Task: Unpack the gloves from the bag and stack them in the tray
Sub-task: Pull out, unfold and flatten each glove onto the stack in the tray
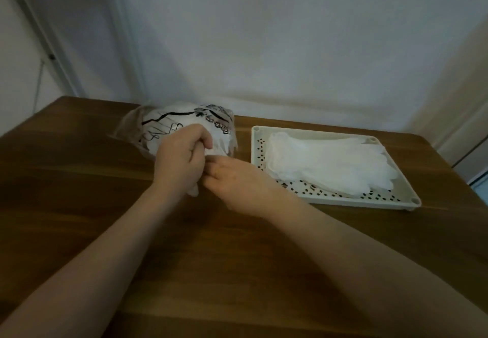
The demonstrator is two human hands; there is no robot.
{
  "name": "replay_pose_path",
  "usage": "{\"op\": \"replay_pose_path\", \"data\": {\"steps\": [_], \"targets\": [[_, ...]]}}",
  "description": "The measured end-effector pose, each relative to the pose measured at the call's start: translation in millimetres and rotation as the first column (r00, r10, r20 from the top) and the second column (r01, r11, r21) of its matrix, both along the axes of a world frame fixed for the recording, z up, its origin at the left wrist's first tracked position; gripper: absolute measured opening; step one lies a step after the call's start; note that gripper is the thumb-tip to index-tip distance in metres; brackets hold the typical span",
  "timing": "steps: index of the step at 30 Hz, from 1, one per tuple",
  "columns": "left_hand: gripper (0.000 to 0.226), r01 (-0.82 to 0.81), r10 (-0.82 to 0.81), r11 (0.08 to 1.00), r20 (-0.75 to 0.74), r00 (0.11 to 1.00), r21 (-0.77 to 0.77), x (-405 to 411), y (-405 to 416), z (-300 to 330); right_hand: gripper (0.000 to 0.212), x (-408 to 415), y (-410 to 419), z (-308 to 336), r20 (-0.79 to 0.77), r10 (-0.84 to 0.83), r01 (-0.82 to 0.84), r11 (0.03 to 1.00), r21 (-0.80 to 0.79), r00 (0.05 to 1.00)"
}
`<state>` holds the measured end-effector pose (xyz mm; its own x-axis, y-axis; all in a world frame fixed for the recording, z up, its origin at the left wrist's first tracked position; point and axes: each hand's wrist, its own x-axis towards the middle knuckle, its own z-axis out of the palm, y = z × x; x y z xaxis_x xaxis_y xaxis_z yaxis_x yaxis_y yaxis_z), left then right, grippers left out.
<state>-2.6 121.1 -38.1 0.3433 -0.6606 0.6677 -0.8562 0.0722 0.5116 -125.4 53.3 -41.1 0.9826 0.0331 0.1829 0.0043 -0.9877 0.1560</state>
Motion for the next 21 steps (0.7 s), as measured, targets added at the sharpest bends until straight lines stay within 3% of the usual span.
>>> {"op": "replay_pose_path", "data": {"steps": [3, 7, 10, 12, 15, 19, 21], "targets": [[0.026, -0.063, 0.068, 0.995, -0.066, 0.995, 0.078, 19.3, -0.3, -14.6, 0.044, 20.4, 4.0, -11.7, -0.096, -0.136, 0.124, 0.985, -0.121, 0.986], [0.034, -0.062, 0.097, 0.975, -0.159, 0.983, 0.213, 33.1, -3.2, -23.8, 0.040, 25.4, -21.4, -17.0, -0.178, -0.481, 0.488, 0.873, -0.005, 0.858], [0.037, -0.019, 0.051, 0.994, -0.297, 0.953, 0.110, 31.4, -6.5, -25.2, 0.025, 22.9, -41.2, -13.7, -0.243, -0.577, 0.621, 0.762, 0.182, 0.779], [0.041, 0.031, -0.007, 0.998, -0.375, 0.927, 0.060, 29.5, -11.8, -25.9, 0.022, 27.3, -42.1, -8.7, -0.141, -0.595, 0.604, 0.725, 0.331, 0.792], [0.054, 0.097, -0.067, 0.993, -0.384, 0.921, 0.061, 29.1, -16.4, -27.9, 0.033, 40.5, -26.0, -2.0, 0.077, -0.539, 0.469, 0.787, 0.400, 0.839], [0.064, 0.131, -0.114, 0.991, -0.397, 0.911, 0.014, 34.0, -16.7, -33.0, 0.026, 58.1, -17.7, -12.6, 0.031, -0.532, 0.503, 0.816, 0.283, 0.846], [0.062, 0.132, -0.115, 0.991, -0.380, 0.918, 0.020, 36.0, -15.5, -32.8, 0.018, 59.0, -19.9, -13.6, 0.073, -0.543, 0.500, 0.812, 0.301, 0.837]]}}
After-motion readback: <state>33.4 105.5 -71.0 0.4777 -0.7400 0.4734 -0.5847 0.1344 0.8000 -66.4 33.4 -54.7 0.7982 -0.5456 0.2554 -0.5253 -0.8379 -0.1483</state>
